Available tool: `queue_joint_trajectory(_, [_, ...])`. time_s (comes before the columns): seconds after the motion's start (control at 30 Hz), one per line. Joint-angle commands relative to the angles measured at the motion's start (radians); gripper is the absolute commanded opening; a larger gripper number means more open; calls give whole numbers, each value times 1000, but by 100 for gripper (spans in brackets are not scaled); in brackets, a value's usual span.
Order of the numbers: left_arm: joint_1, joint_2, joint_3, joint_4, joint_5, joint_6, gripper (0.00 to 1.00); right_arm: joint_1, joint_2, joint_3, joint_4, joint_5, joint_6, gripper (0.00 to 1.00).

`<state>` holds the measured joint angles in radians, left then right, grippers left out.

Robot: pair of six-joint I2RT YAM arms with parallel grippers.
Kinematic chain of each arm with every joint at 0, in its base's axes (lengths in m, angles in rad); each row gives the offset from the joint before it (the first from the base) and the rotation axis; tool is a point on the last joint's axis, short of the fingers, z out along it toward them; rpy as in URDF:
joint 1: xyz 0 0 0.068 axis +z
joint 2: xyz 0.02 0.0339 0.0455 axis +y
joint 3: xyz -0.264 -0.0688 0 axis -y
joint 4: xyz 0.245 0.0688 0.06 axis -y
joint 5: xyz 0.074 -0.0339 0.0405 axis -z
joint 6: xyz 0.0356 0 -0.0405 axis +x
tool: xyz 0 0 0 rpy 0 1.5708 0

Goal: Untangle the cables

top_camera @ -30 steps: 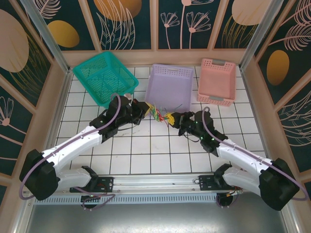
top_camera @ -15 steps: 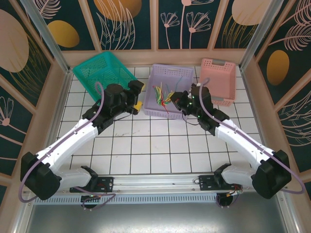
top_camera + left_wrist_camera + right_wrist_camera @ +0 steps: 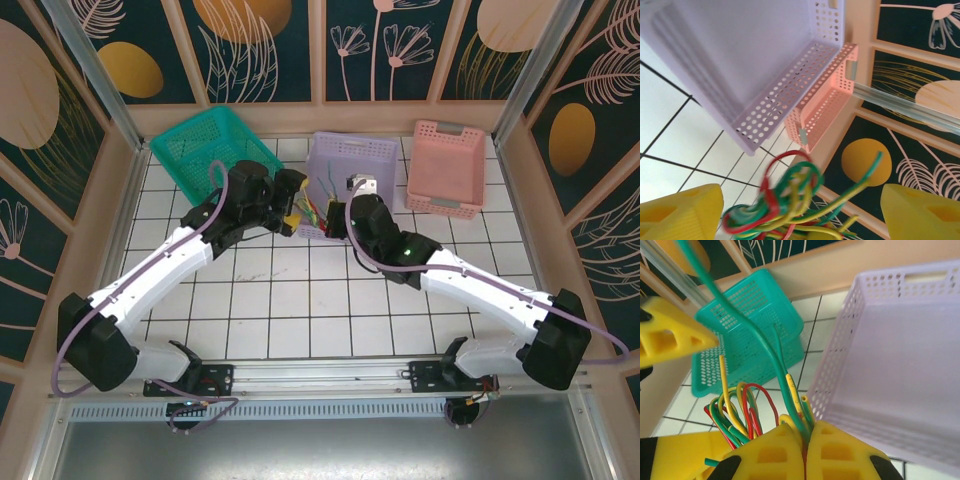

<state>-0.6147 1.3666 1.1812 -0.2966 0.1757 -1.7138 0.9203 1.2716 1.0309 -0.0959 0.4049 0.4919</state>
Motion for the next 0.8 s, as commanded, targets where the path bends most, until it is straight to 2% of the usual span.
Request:
queue_joint_trajectory(0.0, [-6,9,-8,-28,9,-12,76,14,-4,26,77,79,-82,0])
queue_joint_trajectory(0.07, [-5,28,-9,10,17,-21,74,17,-8,19,94,43,-87,0])
queue_joint_trajectory(0.27, [-6,75,15,52,9,-24,77,30,-13,8,96,2,-86,0])
queue_joint_trajectory(0.33, [-8,84,6,64,23,-25,70,29,-18,3,102,-2,-74,0])
queue_joint_trajectory(0.43, [-17,80,-28,91,24,-44,54,29,-18,14,104,-16,-70,0])
queue_joint_trajectory(0.53, [-18,80,-41,114,27,-58,46,29,-18,17,108,-20,-62,0])
queue_joint_trajectory(0.6, [-17,85,-37,125,27,-61,46,28,-18,13,113,-27,-61,0])
queue_joint_trajectory(0.7, [-18,94,-21,115,36,-56,51,26,-15,9,109,-33,-56,0])
queue_joint_trajectory(0.77, [-18,73,-15,79,7,-49,63,21,-14,11,96,-25,-48,0])
